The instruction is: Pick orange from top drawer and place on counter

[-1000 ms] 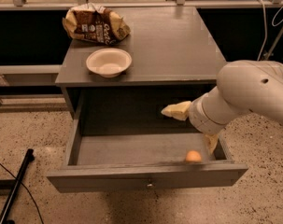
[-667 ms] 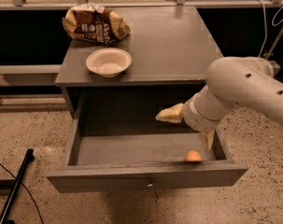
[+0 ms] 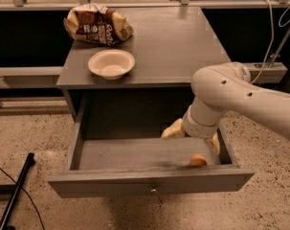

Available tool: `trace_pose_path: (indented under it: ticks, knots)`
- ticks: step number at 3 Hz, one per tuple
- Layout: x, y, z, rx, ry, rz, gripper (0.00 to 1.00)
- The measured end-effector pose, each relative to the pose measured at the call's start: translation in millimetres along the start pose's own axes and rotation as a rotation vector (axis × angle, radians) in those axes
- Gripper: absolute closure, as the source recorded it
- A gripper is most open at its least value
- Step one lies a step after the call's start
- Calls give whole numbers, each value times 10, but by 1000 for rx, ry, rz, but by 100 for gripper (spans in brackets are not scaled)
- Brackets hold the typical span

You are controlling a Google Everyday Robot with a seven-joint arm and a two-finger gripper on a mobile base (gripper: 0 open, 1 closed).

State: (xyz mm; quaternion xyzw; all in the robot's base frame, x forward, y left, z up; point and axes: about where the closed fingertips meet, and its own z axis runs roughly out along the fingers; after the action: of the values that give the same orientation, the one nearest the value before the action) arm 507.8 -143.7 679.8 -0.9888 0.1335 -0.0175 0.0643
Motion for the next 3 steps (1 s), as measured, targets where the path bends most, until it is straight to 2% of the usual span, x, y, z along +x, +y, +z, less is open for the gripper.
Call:
trace_pose_path:
  ticks: [1,2,3]
  knots:
    - [-3,151,262,-45,-31,-57,0]
    - [-42,214,515,-57,-66,-96,0]
    - [-42,214,515,-57,-66,-96,0]
